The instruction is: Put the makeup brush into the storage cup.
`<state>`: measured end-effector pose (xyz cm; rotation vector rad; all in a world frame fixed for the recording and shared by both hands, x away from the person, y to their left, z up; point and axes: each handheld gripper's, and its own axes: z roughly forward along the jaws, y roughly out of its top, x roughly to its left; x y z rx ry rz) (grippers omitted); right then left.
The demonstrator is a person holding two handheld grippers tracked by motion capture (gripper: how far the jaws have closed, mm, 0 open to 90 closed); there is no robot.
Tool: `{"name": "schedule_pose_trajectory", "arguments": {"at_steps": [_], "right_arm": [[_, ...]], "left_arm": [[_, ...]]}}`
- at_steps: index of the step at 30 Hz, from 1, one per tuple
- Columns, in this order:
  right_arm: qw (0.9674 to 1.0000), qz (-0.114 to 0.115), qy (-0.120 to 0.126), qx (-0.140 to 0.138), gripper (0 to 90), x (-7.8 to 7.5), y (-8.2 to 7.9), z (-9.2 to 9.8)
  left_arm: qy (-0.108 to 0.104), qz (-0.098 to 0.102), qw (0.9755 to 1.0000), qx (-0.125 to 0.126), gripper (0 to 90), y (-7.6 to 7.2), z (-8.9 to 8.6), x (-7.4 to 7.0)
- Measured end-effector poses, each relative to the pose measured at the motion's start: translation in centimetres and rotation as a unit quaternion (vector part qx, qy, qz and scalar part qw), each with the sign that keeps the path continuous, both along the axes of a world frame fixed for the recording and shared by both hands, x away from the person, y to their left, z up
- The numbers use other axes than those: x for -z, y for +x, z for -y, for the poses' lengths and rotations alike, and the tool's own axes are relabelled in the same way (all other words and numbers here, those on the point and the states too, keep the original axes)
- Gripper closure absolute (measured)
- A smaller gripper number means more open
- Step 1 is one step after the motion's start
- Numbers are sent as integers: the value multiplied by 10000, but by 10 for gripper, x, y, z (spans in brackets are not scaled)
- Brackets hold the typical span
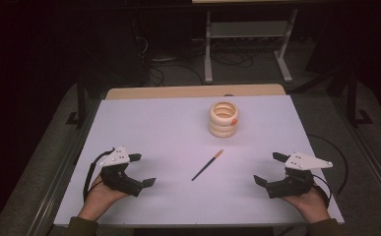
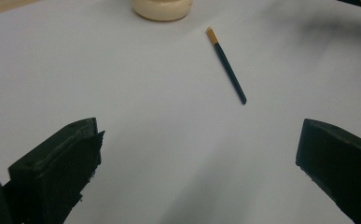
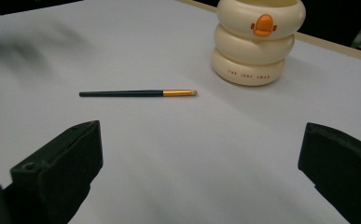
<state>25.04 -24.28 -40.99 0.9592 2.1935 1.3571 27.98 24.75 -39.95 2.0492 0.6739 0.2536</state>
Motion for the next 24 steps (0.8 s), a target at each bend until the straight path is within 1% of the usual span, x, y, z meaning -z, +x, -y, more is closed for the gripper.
{"name": "schedule_pose_trajectory", "arguments": {"at_steps": [2, 3, 4, 6, 7, 9, 11, 12, 14, 15, 17, 19, 20, 24], "right_arm": [[10000, -6, 30, -5, 0, 0, 0, 0], [10000, -6, 30, -5, 0, 0, 0, 0], [10000, 1, 28, -5, 0, 0, 1, 0], [10000, -32, 44, 8, 0, -1, 1, 0], [10000, -41, 69, 23, 0, -1, 1, 1], [10000, -33, 68, 28, 0, -1, 1, 1], [10000, -10, 70, 18, 0, -1, 1, 1], [10000, -34, 48, 24, 0, -1, 0, 1], [10000, 3, 48, 16, 0, -1, 0, 1], [10000, -7, 88, -7, 0, -1, 1, 1], [10000, -6, 3, -4, 0, -1, 1, 2], [10000, 14, 21, 13, 0, -1, 0, 4], [9999, 40, 97, 41, 0, -2, -1, 7], [9999, 104, 70, 47, 0, -4, -1, 10]], "left_arm": [[2, 7, 10000, -4, 0, 1, 3, 0], [-42, 7, 10000, -29, 0, 1, 4, 0], [15, 40, 10000, 26, 0, 2, 5, 0], [55, 52, 10000, 43, 0, 3, 6, -1], [-12, 42, 10000, 25, 0, 3, 7, -2], [-72, 54, 10000, 26, 0, 4, 8, -3], [-97, 61, 9999, 29, 0, 5, 10, -4], [-91, 83, 9999, 43, 0, 6, 11, -5], [-91, 88, 9999, 32, 0, 7, 12, -5], [-54, 104, 9999, 53, 0, 7, 13, -6], [-80, 110, 9999, 51, 0, 8, 15, -7], [-79, 104, 9999, 71, 0, 9, 16, -7], [-81, 95, 9999, 75, 0, 10, 19, -6], [-62, 116, 9998, 127, 0, 11, 22, -7]]}}
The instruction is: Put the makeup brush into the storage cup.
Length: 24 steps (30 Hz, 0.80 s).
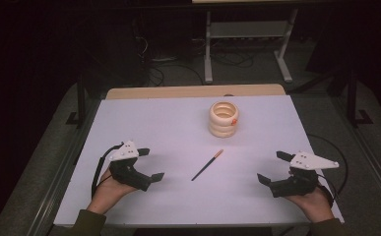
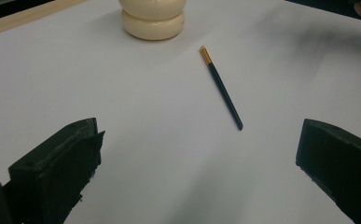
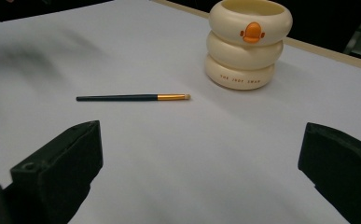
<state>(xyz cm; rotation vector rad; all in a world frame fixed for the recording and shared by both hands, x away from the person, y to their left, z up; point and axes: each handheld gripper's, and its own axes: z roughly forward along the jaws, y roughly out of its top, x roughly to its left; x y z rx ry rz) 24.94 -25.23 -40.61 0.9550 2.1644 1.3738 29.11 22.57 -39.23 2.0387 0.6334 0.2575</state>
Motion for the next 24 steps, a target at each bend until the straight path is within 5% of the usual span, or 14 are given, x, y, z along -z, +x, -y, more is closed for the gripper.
{"name": "schedule_pose_trajectory", "arguments": {"at_steps": [24], "right_arm": [[10000, -15, 49, 72, 0, -1, 0, 1]], "left_arm": [[-82, -9, 9999, 111, 0, 12, 18, -5]]}}
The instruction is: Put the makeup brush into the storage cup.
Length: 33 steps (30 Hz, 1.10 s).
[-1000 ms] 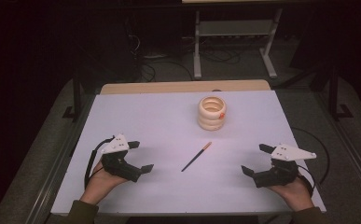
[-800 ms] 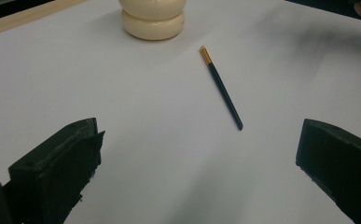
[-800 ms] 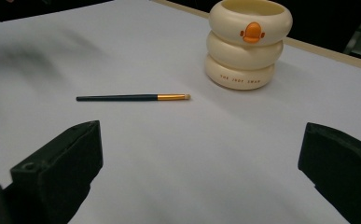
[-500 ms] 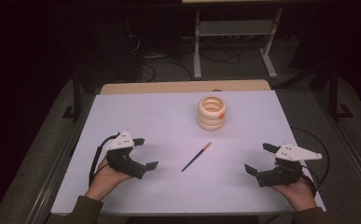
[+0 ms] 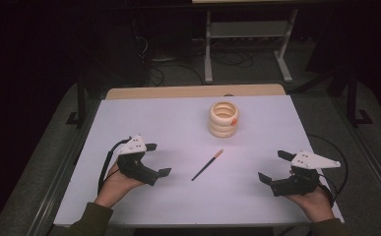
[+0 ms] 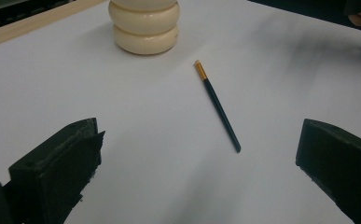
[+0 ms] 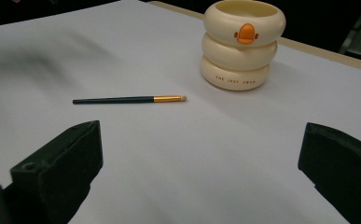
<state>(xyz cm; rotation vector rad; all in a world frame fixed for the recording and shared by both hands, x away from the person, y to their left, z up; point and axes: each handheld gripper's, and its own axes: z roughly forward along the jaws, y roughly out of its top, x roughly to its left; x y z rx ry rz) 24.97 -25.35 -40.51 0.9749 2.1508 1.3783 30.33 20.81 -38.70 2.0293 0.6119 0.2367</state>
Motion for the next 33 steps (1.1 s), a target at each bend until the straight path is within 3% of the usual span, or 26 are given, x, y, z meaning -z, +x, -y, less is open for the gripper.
{"name": "schedule_pose_trajectory", "arguments": {"at_steps": [15, 33], "right_arm": [[10000, -25, -7, 4, 0, 0, 0, -1], [10000, -24, 9, 3, 0, 0, 0, -1]], "left_arm": [[68, 30, 9999, 90, 0, 8, 13, -2], [69, -74, 9996, 248, 0, 14, 33, 0]]}}
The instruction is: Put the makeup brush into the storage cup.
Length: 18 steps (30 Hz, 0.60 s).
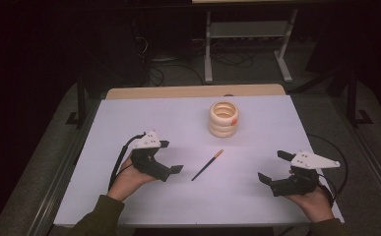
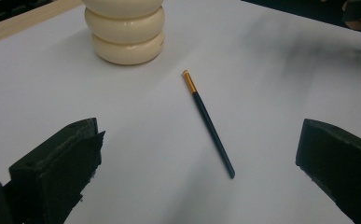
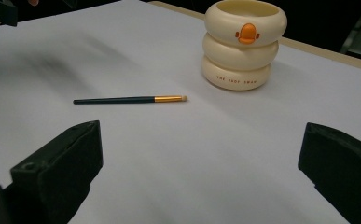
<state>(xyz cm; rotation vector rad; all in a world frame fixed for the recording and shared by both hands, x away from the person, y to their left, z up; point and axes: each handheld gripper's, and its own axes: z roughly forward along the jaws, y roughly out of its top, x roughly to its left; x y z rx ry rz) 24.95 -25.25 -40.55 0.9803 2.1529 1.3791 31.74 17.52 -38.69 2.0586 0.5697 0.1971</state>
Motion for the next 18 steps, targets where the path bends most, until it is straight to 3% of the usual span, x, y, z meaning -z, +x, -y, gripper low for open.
{"name": "schedule_pose_trajectory", "arguments": {"at_steps": [18], "right_arm": [[10000, 8, -19, -30, 0, 1, 1, -1]], "left_arm": [[96, -16, 9998, 149, 0, 6, 25, 1]]}}
